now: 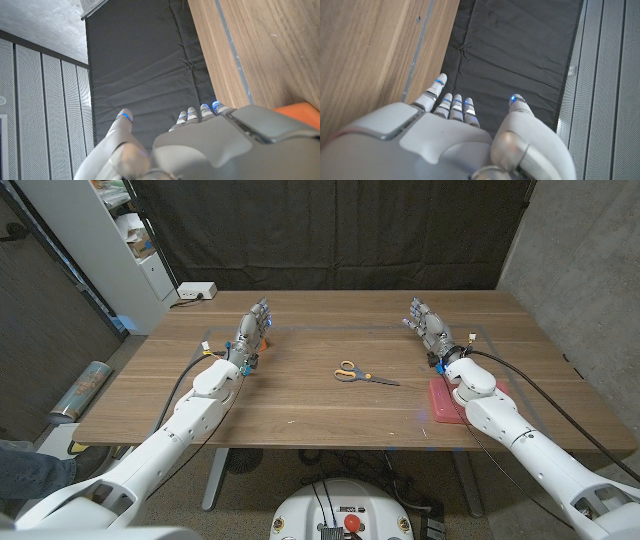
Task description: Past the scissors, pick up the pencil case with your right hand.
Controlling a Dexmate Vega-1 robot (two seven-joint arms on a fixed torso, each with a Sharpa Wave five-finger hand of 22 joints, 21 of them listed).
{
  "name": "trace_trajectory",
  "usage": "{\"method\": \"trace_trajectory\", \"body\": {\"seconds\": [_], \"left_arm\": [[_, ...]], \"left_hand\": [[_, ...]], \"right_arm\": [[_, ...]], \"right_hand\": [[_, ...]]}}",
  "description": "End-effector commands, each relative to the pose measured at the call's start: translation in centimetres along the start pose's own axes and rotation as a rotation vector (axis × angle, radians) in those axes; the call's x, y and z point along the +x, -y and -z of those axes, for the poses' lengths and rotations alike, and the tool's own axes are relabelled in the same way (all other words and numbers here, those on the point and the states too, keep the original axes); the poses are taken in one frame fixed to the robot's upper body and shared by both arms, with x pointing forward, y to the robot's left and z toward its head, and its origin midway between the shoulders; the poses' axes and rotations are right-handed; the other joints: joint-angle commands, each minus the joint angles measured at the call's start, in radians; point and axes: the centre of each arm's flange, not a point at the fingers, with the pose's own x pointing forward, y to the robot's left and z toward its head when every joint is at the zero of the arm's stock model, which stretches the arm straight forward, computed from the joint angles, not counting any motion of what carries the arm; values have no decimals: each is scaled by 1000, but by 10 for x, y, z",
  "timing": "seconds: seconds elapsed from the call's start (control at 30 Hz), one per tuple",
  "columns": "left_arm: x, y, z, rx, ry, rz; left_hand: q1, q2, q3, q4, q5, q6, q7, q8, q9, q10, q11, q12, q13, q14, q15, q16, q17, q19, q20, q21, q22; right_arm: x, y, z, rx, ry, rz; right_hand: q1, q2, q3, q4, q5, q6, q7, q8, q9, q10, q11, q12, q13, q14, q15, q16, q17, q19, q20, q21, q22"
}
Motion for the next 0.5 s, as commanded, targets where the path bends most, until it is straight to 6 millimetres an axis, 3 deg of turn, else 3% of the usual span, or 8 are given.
{"method": "trace_trajectory", "body": {"seconds": [0.03, 0.5], "left_arm": [[-4, 2, -2, 1, 4, 12], [-2, 4, -1, 10, 0, 20]], "left_hand": [[8, 7, 7, -4, -4, -9, 2, 4, 1, -6, 1, 7, 2, -25, 2, 6, 1, -56, 5, 6, 4], [11, 11, 6, -7, -8, -5, 1, 6, 1, -2, -2, 9, 2, -23, 1, 7, 2, -58, 7, 7, 5]], "right_arm": [[-12, 2, -15, -31, 36, 1], [-30, 12, -29, -61, 65, 14]], "right_hand": [[14, -3, 5, -5, -6, 11, -2, 0, 5, 8, 1, 3, 2, 0, 11, 4, 1, 11, 3, -3, 3], [13, -3, 3, -7, -12, 13, -3, 0, 6, 11, -1, 3, 2, 4, 9, 6, -2, 13, 3, -8, 3]]}}
